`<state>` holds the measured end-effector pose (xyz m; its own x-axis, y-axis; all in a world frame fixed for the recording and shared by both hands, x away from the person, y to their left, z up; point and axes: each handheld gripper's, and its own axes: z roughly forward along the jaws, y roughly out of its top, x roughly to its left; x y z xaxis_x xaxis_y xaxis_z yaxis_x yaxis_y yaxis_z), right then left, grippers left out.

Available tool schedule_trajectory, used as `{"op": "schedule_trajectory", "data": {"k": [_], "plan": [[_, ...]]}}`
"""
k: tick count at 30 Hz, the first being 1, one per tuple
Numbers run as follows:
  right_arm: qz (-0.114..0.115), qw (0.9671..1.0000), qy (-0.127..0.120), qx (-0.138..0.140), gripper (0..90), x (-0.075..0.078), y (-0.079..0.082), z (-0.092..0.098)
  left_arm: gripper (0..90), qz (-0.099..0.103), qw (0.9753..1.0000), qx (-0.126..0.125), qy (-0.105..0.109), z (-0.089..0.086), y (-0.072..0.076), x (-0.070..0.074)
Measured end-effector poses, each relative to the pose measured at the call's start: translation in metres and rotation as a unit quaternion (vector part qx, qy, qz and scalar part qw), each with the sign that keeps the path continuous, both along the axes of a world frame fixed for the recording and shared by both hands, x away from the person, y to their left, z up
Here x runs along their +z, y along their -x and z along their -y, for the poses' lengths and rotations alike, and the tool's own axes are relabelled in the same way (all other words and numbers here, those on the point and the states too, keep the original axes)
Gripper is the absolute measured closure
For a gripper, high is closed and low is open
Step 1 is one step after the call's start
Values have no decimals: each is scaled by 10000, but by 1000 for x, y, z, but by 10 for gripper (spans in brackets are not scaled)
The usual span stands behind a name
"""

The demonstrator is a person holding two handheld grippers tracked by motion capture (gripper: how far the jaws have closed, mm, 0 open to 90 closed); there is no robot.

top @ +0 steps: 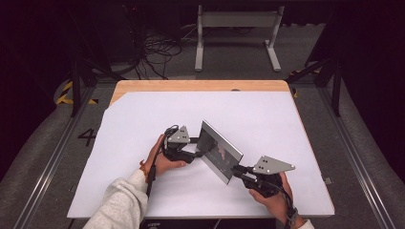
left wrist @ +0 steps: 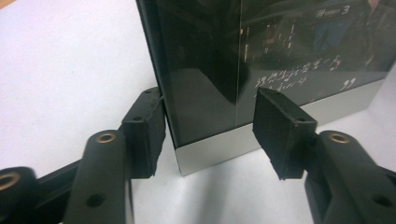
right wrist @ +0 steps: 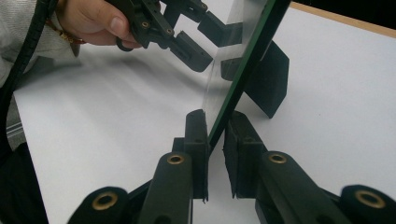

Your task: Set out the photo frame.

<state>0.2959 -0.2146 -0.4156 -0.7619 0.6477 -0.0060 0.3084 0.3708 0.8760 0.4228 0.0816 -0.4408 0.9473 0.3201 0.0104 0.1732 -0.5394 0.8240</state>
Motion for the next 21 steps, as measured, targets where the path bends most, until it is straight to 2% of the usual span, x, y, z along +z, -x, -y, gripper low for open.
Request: {"op": "schedule_trajectory", "data": {"k": [8, 21], "plan": [[-10, 10000, -22, -28, 811, -3, -2, -1, 555, 1, 10000, 18, -75, -8, 2, 2], [-62, 9999, -90, -115, 831, -3, -5, -4, 587, 117, 9997, 69, -226, -17, 13, 4]]}}
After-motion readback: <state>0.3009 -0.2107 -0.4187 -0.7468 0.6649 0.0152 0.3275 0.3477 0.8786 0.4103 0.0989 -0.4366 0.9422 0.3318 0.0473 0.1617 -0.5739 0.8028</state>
